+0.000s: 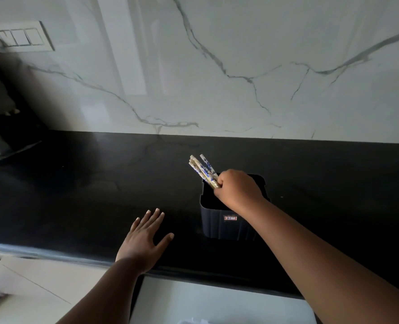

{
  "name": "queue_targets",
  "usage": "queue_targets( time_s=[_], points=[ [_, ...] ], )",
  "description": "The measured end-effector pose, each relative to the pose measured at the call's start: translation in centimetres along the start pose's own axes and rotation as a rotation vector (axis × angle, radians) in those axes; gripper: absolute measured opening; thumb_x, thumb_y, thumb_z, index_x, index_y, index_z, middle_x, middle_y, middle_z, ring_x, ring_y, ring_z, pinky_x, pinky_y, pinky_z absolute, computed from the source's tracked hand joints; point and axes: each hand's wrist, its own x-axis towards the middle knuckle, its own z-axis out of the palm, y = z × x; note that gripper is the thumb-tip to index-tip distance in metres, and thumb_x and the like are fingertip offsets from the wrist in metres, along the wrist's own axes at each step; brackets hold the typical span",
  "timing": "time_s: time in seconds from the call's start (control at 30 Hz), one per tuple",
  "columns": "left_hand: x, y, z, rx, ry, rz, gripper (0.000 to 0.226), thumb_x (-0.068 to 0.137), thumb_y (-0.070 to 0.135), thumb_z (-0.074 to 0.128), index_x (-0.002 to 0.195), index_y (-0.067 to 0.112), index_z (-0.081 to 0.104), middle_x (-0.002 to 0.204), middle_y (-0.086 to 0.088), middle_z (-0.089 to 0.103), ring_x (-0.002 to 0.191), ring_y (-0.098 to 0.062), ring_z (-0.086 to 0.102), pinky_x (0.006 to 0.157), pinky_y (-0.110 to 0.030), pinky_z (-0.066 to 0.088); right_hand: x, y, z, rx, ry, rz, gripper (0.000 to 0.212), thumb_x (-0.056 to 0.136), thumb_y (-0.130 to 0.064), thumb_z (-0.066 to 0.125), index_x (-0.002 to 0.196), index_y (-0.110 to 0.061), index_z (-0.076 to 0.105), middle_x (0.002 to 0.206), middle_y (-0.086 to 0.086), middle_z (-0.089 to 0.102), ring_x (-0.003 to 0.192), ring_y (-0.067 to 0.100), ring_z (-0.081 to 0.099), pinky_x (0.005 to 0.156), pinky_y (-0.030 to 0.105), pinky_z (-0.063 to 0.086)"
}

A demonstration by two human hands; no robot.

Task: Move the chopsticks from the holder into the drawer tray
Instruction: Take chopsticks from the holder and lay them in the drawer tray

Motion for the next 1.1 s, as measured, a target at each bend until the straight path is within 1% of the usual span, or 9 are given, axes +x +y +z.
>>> queue_targets(
  time_s=[0.23,0.33,0.5,0.57,0.67,0.77,0.83,0.93,1.1],
  points=[
    [-0.1,-0.1,0.1,-0.005,-0.008,-0.002,0.075,0.091,0.067,0.033,0.153,0.029,0.016,0.158,0.018,0.002,0.145,-0.001,-0.009,0.117,-0.023,-0.008,-1.7,1.0,-4.3,0.352,0.131,0.002,0.028,0.083,-0.025,0.071,0.067,-0.004,0.063,0.056,0.007,0.061,0.050,0.018,0.051,0.051,0.028,0.040],
    [0.0,-0.1,0.2,-0.017,-0.009,0.002,0.075,0.091,0.068,0.032,0.153,0.029,0.014,0.156,0.019,0.000,0.145,-0.001,-0.010,0.118,-0.024,-0.008,-3.5,0.9,-8.7,0.749,0.221,-0.025,0.014,0.085,-0.022,0.072,0.073,-0.015,0.072,0.069,0.012,0.071,0.060,0.020,0.064,0.061,0.037,0.058],
    [0.5,-0.3,0.3,-0.015,-0.128,-0.031,0.079,0.091,0.067,0.035,0.153,0.029,0.006,0.161,0.013,0.000,0.146,-0.006,-0.009,0.118,-0.028,-0.006,-7.7,0.9,-13.7,1.143,0.282,-0.039,0.009,0.087,-0.019,0.070,0.085,-0.014,0.077,0.081,0.008,0.076,0.065,0.010,0.067,0.063,0.023,0.058],
    [1.6,0.9,-1.4,-0.167,-0.142,-0.151,0.074,0.091,0.056,0.052,0.152,0.023,0.024,0.160,0.000,0.022,0.148,-0.017,0.016,0.118,-0.032,0.013,-9.2,1.0,-14.7,1.184,0.264,-0.015,0.011,0.087,-0.019,0.069,0.088,-0.011,0.077,0.084,0.010,0.076,0.067,0.011,0.068,0.063,0.024,0.059],
    [3.3,5.1,-6.6,-0.559,0.147,-0.267,0.046,0.091,0.032,0.064,0.131,0.011,0.056,0.132,-0.017,0.060,0.121,-0.031,0.056,0.099,-0.038,0.043,-10.7,1.4,-15.6,1.192,0.215,0.022,0.012,0.087,-0.019,0.070,0.088,-0.009,0.076,0.081,0.008,0.077,0.068,0.013,0.069,0.062,0.025,0.059],
    [3.1,12.5,-12.6,-0.861,0.354,-0.066,0.028,0.084,0.040,0.069,0.106,0.023,0.069,0.102,0.004,0.072,0.096,-0.016,0.066,0.077,-0.029,0.052,-11.7,1.4,-15.6,1.187,0.155,0.063,0.013,0.087,-0.019,0.070,0.088,-0.008,0.076,0.080,0.007,0.077,0.068,0.014,0.070,0.062,0.025,0.058],
    [1.8,17.7,-15.8,-1.063,0.229,0.129,0.038,0.074,0.051,0.070,0.107,0.032,0.067,0.098,0.013,0.074,0.093,-0.002,0.068,0.070,-0.013,0.050,-12.1,1.3,-15.3,1.179,0.125,0.088,0.013,0.087,-0.020,0.071,0.088,-0.007,0.076,0.082,0.010,0.077,0.069,0.016,0.070,0.062,0.026,0.058],
    [0.1,22.8,-17.9,-1.197,-0.138,0.189,0.062,0.070,0.050,0.076,0.125,0.032,0.052,0.110,-0.002,0.073,0.102,-0.012,0.069,0.077,-0.020,0.056,-12.7,0.9,-15.0,1.145,0.117,0.098,0.012,0.087,-0.020,0.071,0.085,-0.008,0.075,0.077,0.008,0.077,0.067,0.016,0.071,0.061,0.026,0.059],
    [-1.4,24.7,-17.5,-1.028,-0.315,0.133,0.024,0.089,0.012,0.067,0.113,0.012,0.069,0.095,-0.012,0.076,0.089,-0.020,0.074,0.074,-0.030,0.059,-13.3,0.6,-15.1,1.062,0.127,0.108,0.009,0.088,-0.019,0.069,0.087,-0.011,0.074,0.076,0.006,0.077,0.069,0.019,0.074,0.059,0.024,0.060]
  ],
)
